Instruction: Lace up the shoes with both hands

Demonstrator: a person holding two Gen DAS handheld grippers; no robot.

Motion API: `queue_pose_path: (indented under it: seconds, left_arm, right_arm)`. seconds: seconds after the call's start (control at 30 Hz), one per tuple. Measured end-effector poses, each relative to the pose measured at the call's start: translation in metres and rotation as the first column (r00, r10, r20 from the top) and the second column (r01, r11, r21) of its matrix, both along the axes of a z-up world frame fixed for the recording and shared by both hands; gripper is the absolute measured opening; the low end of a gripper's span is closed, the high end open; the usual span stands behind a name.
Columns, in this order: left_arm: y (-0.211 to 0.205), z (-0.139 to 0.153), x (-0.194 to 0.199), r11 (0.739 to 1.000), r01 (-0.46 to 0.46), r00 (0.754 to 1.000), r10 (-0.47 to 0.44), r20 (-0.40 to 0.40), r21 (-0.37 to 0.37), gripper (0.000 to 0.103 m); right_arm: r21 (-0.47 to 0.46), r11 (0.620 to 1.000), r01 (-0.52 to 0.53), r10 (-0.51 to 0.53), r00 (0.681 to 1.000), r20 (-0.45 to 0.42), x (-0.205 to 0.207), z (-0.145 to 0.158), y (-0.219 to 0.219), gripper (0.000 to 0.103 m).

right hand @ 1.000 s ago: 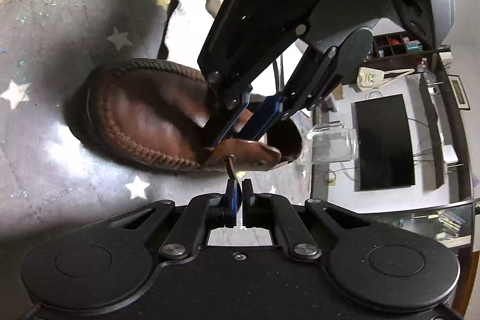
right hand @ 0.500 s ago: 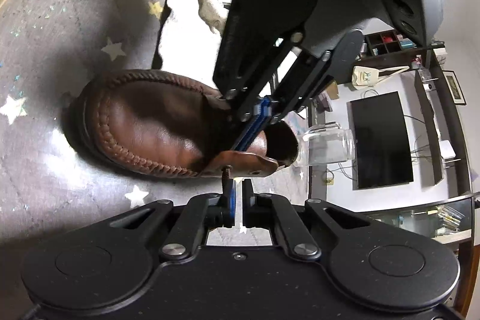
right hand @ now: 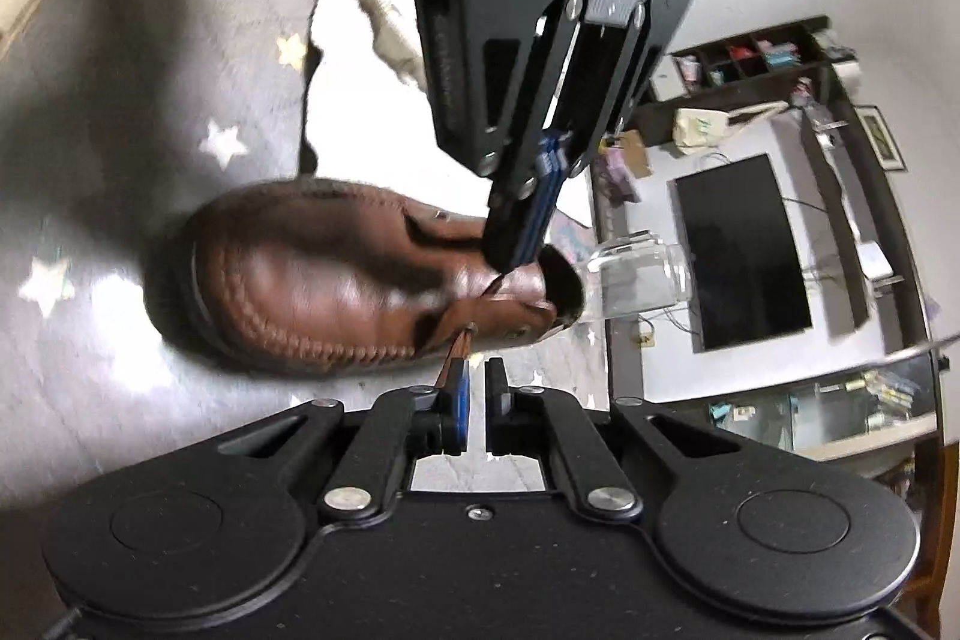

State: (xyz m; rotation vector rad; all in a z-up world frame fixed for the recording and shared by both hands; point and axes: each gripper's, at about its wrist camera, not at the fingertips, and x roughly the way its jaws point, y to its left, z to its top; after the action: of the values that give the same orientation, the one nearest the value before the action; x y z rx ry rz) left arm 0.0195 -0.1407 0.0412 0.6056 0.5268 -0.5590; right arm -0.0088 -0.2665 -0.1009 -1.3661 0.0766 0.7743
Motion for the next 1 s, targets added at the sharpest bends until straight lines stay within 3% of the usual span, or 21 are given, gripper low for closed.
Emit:
queue_pose_path:
  seconds: [0.23, 0.33, 0.8, 0.93, 1.0]
  left_arm:
    - [0.036, 0.018, -0.028, 0.988, -0.142, 0.987, 0.146, 0.063, -0.058, 0.002]
    - [0.047, 0.031, -0.039, 0.983, -0.164, 0.982, 0.17, 0.076, -0.08, 0.002]
    - [0.044, 0.045, -0.063, 0.987, -0.135, 0.986, 0.143, 0.085, -0.086, 0.002]
    - [0.043, 0.046, -0.065, 0.988, -0.128, 0.987, 0.135, 0.085, -0.083, 0.002]
    - [0.047, 0.043, -0.065, 0.989, -0.121, 0.988, 0.128, 0.087, -0.08, 0.002]
  right_arm:
    - [0.093, 0.994, 0.059, -0.056, 0.998, -0.028, -0.005, 0.005, 0.0, 0.004]
    - [0.129, 0.988, 0.086, -0.081, 0.996, -0.04, -0.005, 0.005, -0.002, 0.004]
    - [0.346, 0.937, 0.056, -0.027, 0.996, -0.087, -0.006, 0.029, 0.03, 0.004]
    - [0.358, 0.933, 0.035, -0.004, 0.996, -0.085, -0.006, 0.031, 0.036, 0.018]
    - [0.357, 0.934, 0.019, 0.007, 0.997, -0.072, -0.006, 0.031, 0.038, 0.018]
